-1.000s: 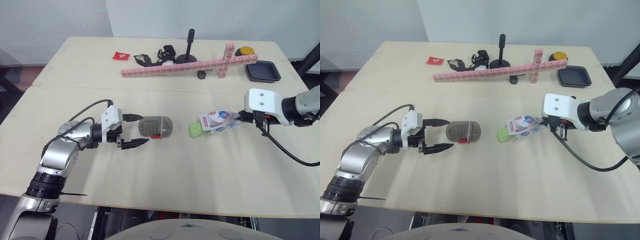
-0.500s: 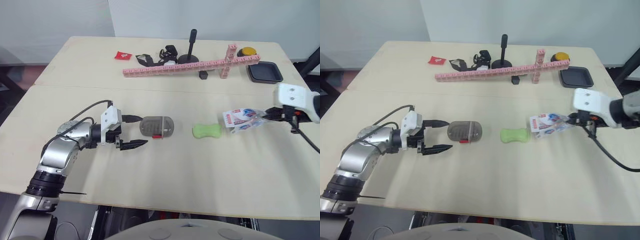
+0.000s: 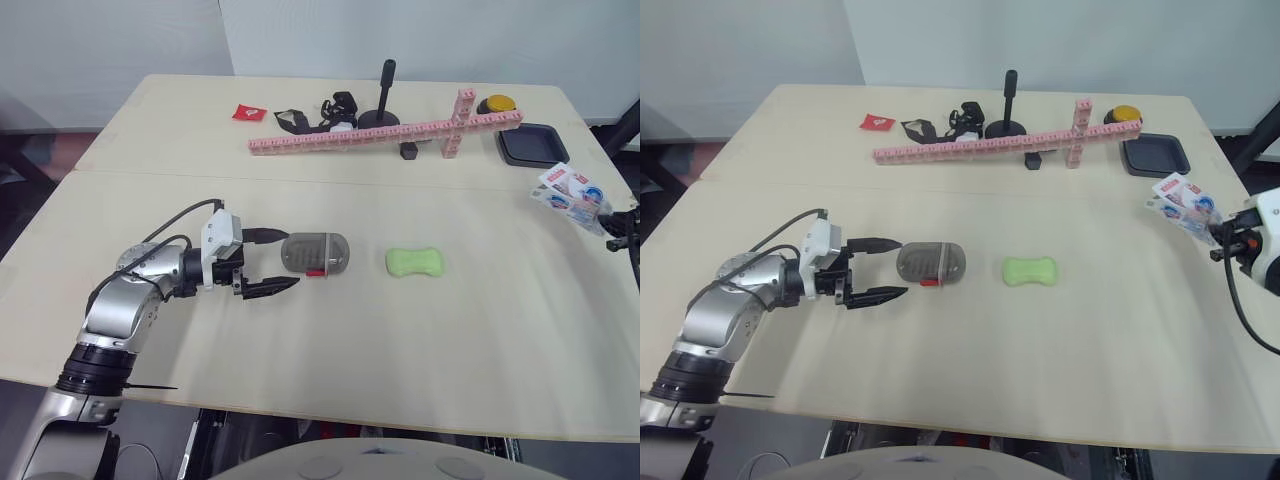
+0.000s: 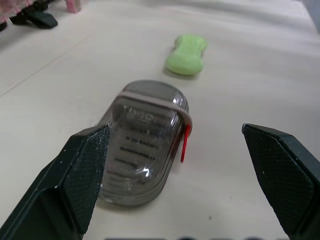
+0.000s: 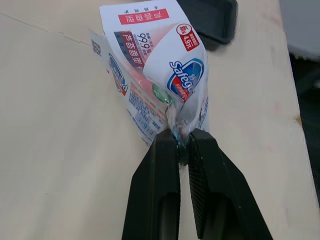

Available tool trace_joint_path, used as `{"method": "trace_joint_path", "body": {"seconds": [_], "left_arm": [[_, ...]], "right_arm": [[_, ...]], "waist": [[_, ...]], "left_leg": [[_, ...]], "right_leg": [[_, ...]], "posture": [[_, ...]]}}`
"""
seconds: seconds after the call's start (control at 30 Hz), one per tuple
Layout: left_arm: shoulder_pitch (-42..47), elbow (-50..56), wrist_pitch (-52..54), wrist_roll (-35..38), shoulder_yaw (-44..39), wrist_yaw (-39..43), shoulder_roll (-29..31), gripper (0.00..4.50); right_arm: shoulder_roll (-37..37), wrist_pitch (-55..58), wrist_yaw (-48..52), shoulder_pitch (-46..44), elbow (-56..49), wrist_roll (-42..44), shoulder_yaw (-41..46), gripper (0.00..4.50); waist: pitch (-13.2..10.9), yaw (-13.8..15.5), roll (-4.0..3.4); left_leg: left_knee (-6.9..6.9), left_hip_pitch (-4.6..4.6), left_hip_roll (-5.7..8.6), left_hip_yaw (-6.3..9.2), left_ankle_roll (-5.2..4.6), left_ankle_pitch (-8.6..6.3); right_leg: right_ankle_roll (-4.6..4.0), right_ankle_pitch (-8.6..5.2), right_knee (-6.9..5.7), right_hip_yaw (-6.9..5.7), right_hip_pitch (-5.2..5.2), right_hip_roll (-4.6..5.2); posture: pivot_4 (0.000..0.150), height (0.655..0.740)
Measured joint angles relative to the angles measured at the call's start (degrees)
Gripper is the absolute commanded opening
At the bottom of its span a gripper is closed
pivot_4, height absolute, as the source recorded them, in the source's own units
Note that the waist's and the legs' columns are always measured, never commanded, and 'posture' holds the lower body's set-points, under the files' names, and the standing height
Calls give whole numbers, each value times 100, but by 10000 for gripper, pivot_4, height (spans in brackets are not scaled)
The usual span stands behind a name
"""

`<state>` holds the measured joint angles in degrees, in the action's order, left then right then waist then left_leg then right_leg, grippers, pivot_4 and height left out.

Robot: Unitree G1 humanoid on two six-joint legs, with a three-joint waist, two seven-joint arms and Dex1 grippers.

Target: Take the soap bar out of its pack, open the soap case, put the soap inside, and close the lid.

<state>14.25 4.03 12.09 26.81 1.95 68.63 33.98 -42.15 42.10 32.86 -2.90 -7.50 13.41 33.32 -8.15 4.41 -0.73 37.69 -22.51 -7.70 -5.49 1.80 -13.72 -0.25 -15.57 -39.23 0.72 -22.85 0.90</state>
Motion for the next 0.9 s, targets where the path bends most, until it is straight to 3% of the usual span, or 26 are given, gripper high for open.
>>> {"method": "trace_joint_path", "body": {"seconds": [0.2, 0.73, 0.77, 0.83, 0.9], "left_arm": [[-16, 63, -1, 27, -70, -3, 1, 45000], [-59, 149, 2, -35, -81, -129, 16, 45000], [-65, 149, 2, -37, -81, -138, 16, 45000], [-72, 149, 1, -40, -80, -149, 16, 45000], [-73, 149, 0, -42, -80, -153, 16, 45000]], "right_arm": [[1625, 1335, -1648, -273, -1338, 87, 114, 544], [1847, 1241, -2253, -196, -1602, 28, -370, 544], [1851, 1241, -2253, -196, -1601, 32, -372, 6864], [1851, 1242, -2252, -195, -1602, 44, -375, 11237], [1850, 1241, -2242, -177, -1603, 52, -380, 18491]], "waist": [[12, -62, -20], [12, -73, -21], [12, -72, -21], [12, -70, -21], [12, -69, -21]], "left_leg": [[-6, 6, 3, -1, 35, 21], [-85, 26, 9, 1, 112, 60], [-91, 31, 9, 1, 115, 62], [-102, 43, 9, 1, 118, 64], [-113, 59, 9, 1, 121, 64]], "right_leg": [[0, 0, -2, 2, -2, 2], [30, 16, 24, 3, 34, 1], [30, 16, 25, 3, 38, 0], [31, 16, 29, 3, 47, -2], [32, 16, 37, 3, 61, -2]], "posture": [[1500, 7330], [1500, 7330], [1500, 7330], [1500, 7330], [1500, 7330]]}}
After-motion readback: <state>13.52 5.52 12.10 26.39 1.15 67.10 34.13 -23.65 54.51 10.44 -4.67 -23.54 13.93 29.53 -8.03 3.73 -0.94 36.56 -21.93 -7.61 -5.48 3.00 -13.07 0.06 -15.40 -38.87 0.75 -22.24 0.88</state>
